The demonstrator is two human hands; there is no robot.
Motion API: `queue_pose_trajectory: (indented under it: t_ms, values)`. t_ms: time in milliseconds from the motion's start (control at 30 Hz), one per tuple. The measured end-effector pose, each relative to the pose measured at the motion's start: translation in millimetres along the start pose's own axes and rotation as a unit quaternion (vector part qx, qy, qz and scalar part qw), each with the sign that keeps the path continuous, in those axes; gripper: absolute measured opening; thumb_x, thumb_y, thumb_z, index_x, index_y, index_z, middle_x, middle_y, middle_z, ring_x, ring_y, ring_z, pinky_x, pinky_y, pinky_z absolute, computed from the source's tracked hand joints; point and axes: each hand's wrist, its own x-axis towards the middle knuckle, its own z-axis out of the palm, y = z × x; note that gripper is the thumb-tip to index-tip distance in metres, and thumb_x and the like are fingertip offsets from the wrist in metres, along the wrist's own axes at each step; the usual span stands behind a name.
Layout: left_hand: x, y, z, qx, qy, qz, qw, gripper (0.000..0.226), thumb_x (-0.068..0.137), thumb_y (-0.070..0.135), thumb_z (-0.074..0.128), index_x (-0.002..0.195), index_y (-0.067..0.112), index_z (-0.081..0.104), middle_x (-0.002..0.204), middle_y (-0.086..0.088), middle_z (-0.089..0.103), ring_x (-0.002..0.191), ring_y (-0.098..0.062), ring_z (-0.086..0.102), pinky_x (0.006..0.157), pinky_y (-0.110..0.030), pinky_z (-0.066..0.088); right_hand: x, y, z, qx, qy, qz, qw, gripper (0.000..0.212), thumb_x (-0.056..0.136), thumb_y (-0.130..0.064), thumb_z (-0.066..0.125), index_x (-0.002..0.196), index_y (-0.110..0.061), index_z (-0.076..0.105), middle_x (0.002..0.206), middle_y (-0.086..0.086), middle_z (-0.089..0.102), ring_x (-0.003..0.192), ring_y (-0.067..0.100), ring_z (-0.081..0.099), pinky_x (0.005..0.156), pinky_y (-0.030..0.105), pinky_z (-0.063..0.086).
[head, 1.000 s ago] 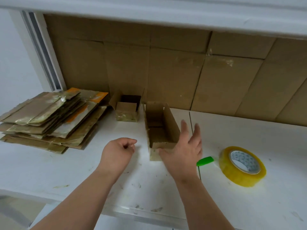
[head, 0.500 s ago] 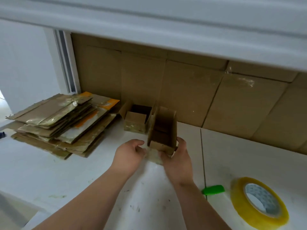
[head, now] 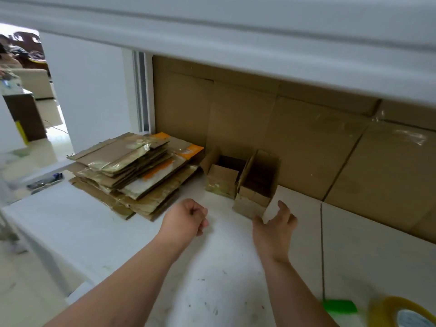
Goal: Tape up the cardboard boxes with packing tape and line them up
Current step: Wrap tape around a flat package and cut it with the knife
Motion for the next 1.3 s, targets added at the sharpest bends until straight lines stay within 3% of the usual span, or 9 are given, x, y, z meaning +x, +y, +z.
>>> queue_pose_trajectory:
  t_ms: [300,400,467,567,767,933,1033,1133,1300]
  values:
    - [15.7,-10.5,-63.0,0.076,0.068,0.038,0.994,0.057,0.098,0.047,0.051,0.062,0.002,0.049,0.052,-0.004,0.042,0.050,-0.020,0.041,0.053,-0.030,0.031,-47.8,-37.2,51.8,-0.056,0.011,-0.093,0.994,0.045,0.092,-0.016,0.061,0.134,-0.021,0.047,0.120,-0.005,0.048,0.097,0.016,0.056,0.090,0.039,0.053]
    - [21.4,-22.1,-101.6,0.087,0.082,0.052,0.991,0.044,0.096,0.037,0.059,0.064,0.010,0.046,0.055,-0.003,0.045,0.053,-0.018,0.043,0.052,-0.029,0.030,-67.7,-61.7,86.7,-0.047,-0.022,-0.114,0.992,0.039,0.093,-0.016,0.060,0.130,-0.024,0.053,0.111,-0.009,0.051,0.092,0.011,0.056,0.088,0.039,0.053]
    - [26.3,-30.1,-129.6,0.064,0.083,0.064,0.992,0.009,0.093,0.016,0.062,0.086,0.018,0.057,0.071,-0.001,0.055,0.064,-0.017,0.052,0.056,-0.028,0.038,-78.9,-79.7,110.9,-0.034,-0.042,-0.134,0.990,0.036,0.093,-0.014,0.059,0.128,-0.022,0.056,0.111,-0.009,0.052,0.092,0.011,0.056,0.090,0.037,0.052]
    - [35.0,-43.4,-173.6,0.030,0.101,0.077,0.991,0.051,0.082,-0.006,0.060,0.115,0.032,0.054,0.093,0.004,0.058,0.085,-0.016,0.058,0.068,-0.028,0.046,-93.7,-104.1,145.1,-0.012,-0.059,-0.165,0.984,0.032,0.093,-0.012,0.059,0.124,-0.020,0.059,0.117,-0.007,0.054,0.097,0.008,0.057,0.094,0.034,0.050]
    - [49.1,-74.4,-245.5,0.000,0.162,0.052,0.986,0.010,0.090,0.020,0.070,0.088,0.027,0.063,0.073,0.002,0.063,0.069,-0.017,0.058,0.059,-0.028,0.042,-111.8,-138.2,200.8,-0.003,-0.069,-0.195,0.978,0.027,0.092,-0.010,0.056,0.116,-0.019,0.063,0.118,-0.003,0.055,0.101,0.014,0.058,0.095,0.042,0.050]
    - [59.0,-79.2,-268.3,0.049,0.161,0.020,0.986,0.012,0.095,0.037,0.061,0.102,0.028,0.066,0.062,0.001,0.067,0.069,-0.015,0.065,0.060,-0.028,0.043,-113.7,-163.6,228.0,-0.114,-0.055,-0.253,0.959,0.030,0.095,-0.025,0.057,0.125,-0.023,0.062,0.130,-0.006,0.056,0.127,0.017,0.043,0.106,0.039,0.036]
    - [68.6,-85.7,-273.8,0.116,0.134,0.008,0.984,0.027,0.098,0.023,0.056,0.123,0.030,0.057,0.090,0.000,0.067,0.079,-0.013,0.062,0.062,-0.028,0.043,-107.3,-177.0,241.4,-0.183,-0.098,-0.276,0.938,0.045,0.096,-0.038,0.053,0.140,-0.028,0.050,0.149,-0.008,0.043,0.141,0.016,0.029,0.110,0.044,0.028]
    - [72.2,-90.4,-276.9,0.147,0.022,-0.016,0.989,0.066,0.088,-0.002,0.053,0.143,0.033,0.042,0.132,0.004,0.047,0.111,-0.014,0.055,0.086,-0.030,0.048,-97.9,-181.6,254.9,-0.272,-0.150,-0.265,0.913,0.059,0.096,-0.045,0.051,0.150,-0.034,0.033,0.160,-0.012,0.027,0.148,0.015,0.014,0.116,0.049,0.018]
    - [80.3,-87.2,-282.1,0.157,0.076,-0.025,0.984,0.016,0.093,0.020,0.061,0.104,0.031,0.060,0.086,0.003,0.067,0.078,-0.011,0.062,0.067,-0.028,0.048,-89.2,-177.2,256.6,-0.289,-0.127,-0.261,0.912,0.035,0.099,-0.036,0.049,0.134,-0.037,0.055,0.148,-0.019,0.043,0.136,0.011,0.031,0.108,0.042,0.024]
